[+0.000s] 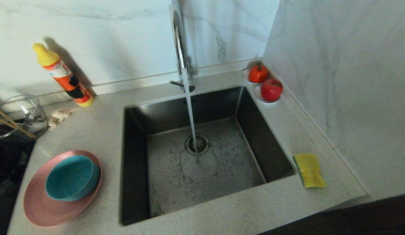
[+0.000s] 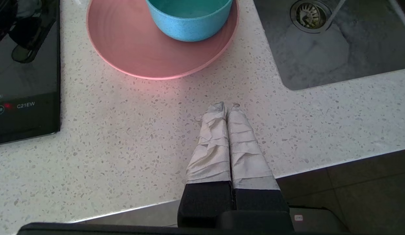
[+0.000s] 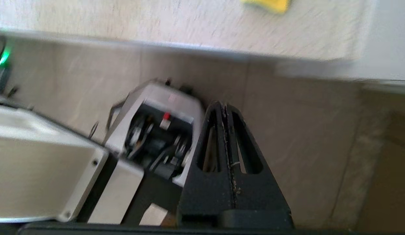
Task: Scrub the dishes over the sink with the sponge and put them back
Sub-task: Pick up a bowl and the sponge
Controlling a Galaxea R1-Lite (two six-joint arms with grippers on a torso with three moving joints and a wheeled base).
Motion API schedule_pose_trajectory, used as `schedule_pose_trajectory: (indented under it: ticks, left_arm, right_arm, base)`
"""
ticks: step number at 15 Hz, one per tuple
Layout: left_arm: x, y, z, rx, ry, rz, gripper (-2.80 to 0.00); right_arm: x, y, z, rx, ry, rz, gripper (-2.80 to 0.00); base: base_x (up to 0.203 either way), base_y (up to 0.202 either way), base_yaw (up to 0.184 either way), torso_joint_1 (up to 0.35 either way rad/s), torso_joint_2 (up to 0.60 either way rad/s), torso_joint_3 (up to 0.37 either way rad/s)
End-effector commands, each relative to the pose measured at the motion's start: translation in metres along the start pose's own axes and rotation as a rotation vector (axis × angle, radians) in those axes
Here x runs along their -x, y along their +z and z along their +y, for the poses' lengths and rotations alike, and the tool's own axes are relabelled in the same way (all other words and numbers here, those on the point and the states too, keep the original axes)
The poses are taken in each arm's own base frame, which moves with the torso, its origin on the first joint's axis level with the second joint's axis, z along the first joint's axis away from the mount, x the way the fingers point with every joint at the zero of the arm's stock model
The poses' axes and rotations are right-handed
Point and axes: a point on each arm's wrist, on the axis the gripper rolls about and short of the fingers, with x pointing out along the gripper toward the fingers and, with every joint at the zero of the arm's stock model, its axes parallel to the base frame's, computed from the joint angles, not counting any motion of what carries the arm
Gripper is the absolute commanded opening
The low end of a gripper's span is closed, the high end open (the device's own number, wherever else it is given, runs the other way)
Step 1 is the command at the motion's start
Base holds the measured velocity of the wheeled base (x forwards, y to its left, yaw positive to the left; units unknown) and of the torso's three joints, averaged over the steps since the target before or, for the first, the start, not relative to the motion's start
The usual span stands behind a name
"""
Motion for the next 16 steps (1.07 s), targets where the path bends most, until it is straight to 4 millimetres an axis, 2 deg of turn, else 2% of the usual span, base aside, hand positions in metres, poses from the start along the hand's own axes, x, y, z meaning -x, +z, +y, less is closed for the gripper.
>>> schedule_pose_trajectory:
  ticks: [1,6,11,14,16]
  left_arm:
    - [0.0,0.0,0.0,0.0,0.001,0.003,-2.8]
    - [0.0,0.0,0.0,0.0,0.001,0.003,-2.8]
    - [0.0,0.0,0.0,0.0,0.001,0.003,-2.8]
    - [0.0,0.0,0.0,0.0,0.001,0.002,-2.8]
    - [0.0,0.0,0.0,0.0,0.001,0.002,-2.8]
  right_arm:
    - [-0.022,0.007,-0.007,-0.031,0.032,0.105,-2.8]
    - [-0.054,0.022,-0.018,-0.082,0.061,0.225,-2.8]
    - [-0.08,0.047,-0.025,-0.157,0.078,0.259,-2.8]
    - [-0.105,0.056,-0.031,-0.175,0.003,0.266,-2.8]
    - [-0.115,0.059,-0.029,-0.188,-0.021,0.263,-2.8]
  base:
    - [0.0,0.0,0.0,0.0,0.0,0.0]
    - [0.0,0.0,0.0,0.0,0.0,0.0]
    - [0.0,0.0,0.0,0.0,0.0,0.0]
    - [0.0,0.0,0.0,0.0,0.0,0.0]
    - [0.0,0.0,0.0,0.0,0.0,0.0]
